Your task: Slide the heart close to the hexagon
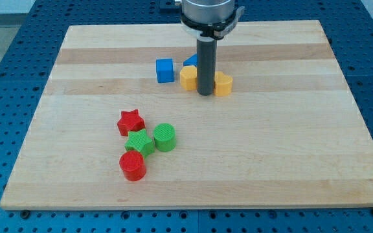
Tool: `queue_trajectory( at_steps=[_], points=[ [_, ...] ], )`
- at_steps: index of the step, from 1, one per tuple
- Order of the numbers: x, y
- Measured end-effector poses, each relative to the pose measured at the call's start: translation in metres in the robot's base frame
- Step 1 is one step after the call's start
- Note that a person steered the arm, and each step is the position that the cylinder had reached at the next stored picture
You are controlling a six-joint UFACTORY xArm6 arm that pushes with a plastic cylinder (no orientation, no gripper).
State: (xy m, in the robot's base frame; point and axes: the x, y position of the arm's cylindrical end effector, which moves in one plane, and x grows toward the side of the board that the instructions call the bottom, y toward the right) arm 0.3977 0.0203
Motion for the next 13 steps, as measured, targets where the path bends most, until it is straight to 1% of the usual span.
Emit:
queue_trajectory(
  at_steps=[2, 3, 4, 5, 7, 8, 9, 10, 12, 13],
  points=[
    [0.065, 0.000],
    [0.078, 0.030],
    [0.063, 0.068],
    [0.063, 0.068],
    [0.035, 0.068],
    [0.033, 0.068],
    [0.016, 0.067],
    [0.016, 0.065],
    [-0.001, 0.058],
    [-0.002, 0.058]
  ],
)
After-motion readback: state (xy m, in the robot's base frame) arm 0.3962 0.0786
